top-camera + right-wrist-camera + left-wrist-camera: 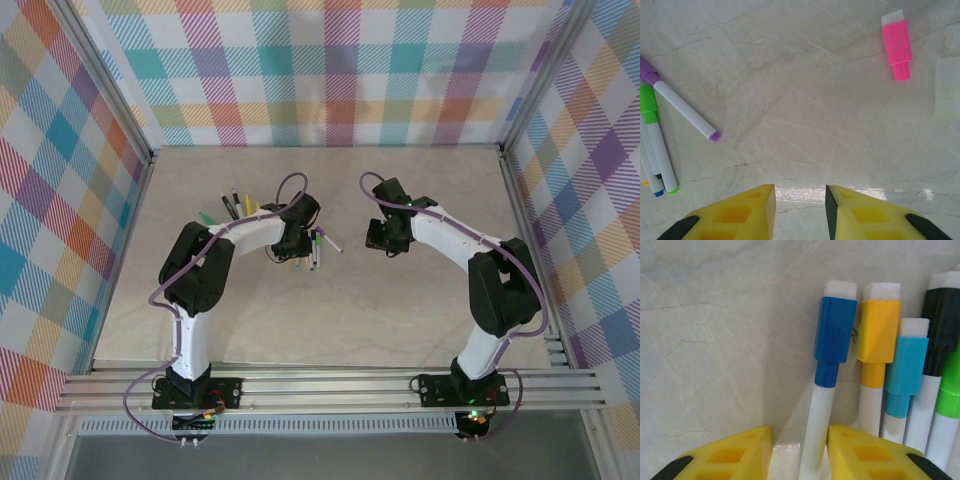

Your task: Open the pen caps

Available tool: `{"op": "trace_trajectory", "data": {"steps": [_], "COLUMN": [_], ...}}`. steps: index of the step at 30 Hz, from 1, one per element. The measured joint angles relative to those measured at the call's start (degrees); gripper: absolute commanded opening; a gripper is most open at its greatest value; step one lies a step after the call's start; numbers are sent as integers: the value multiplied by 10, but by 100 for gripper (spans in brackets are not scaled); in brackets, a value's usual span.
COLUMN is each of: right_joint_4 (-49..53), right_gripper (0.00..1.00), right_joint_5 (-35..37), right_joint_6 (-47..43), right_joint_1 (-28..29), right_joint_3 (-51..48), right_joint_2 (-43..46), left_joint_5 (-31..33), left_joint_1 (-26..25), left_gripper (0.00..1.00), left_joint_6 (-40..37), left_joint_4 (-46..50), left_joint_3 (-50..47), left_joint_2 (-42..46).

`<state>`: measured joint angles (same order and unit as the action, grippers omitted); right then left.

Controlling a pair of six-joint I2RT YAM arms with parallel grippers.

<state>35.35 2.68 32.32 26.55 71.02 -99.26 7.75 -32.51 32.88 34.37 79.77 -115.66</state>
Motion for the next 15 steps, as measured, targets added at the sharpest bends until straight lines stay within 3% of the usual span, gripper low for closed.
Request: {"op": "trace_trajectory", "data": {"steps": [12,15], "right_joint_4": [-27,-40], "right_gripper": [33,33], "right_joint_5": [-63,-90], "right_joint_6": [13,17], "right_joint_1": [0,0], "right_joint_3": [0,0], "right_joint_2": [-7,-9], "left_joint_5": [13,12], "left_joint_1": [0,0], "left_gripper": [1,0], "left_joint_6": [-28,-44], "left_joint_4": [30,31], "left_joint_3": [18,18], "left_joint_2": [-9,-7]}}
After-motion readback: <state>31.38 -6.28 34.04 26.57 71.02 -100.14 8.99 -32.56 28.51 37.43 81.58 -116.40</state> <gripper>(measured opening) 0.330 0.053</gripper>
